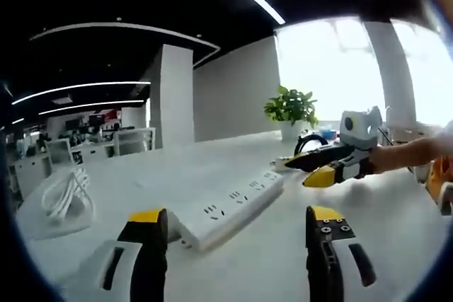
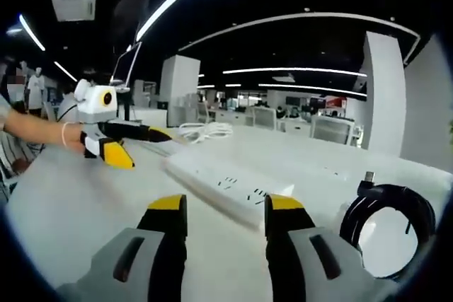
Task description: Straighten the power strip on the desk, plug the charger into it
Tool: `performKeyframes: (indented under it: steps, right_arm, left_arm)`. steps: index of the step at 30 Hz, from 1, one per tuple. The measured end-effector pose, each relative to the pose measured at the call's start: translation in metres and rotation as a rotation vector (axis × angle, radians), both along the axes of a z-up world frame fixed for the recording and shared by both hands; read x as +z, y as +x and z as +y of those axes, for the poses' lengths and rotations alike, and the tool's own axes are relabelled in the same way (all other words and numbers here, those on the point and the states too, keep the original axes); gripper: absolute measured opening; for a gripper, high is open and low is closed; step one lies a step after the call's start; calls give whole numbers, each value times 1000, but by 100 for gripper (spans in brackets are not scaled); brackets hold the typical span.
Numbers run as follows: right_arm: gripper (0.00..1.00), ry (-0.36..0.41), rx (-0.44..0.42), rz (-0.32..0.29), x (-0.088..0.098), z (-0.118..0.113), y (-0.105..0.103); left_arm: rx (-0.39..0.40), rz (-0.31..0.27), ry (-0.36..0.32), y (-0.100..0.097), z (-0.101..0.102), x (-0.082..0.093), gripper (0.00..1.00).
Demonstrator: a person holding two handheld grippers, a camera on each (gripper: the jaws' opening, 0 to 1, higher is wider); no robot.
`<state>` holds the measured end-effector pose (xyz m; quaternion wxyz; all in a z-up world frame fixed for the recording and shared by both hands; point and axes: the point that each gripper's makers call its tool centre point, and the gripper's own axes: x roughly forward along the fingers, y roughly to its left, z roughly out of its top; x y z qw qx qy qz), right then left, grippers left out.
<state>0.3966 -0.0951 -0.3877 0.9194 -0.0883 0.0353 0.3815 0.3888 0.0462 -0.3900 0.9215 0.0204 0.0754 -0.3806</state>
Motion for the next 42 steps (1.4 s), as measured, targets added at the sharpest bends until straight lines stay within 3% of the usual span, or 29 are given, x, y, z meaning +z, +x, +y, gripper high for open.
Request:
performKeyframes:
  steps: [5, 15, 20, 26, 36, 42]
  right_arm:
    - [47, 12, 27, -7, 6, 2, -12]
    - [53, 57, 39, -16, 16, -2, -22]
    - [56, 42, 55, -22, 15, -2, -29]
    - [60, 58, 71, -22, 19, -4, -39]
    - [70, 84, 86, -37, 27, -11, -55]
    - [78, 72, 82, -35, 19, -14, -61]
  left_arm:
    - [-20, 11, -70, -14, -4, 8, 86]
    - [-4, -11, -69, -29, 1, 8, 95]
    - [-12, -19, -84, -41, -1, 11, 99]
    - [-27, -32, -92, -57, 0, 18, 99]
    - [-25, -89, -45, -68, 4, 23, 99]
    - [-50, -90, -20, -78, 2, 17, 99]
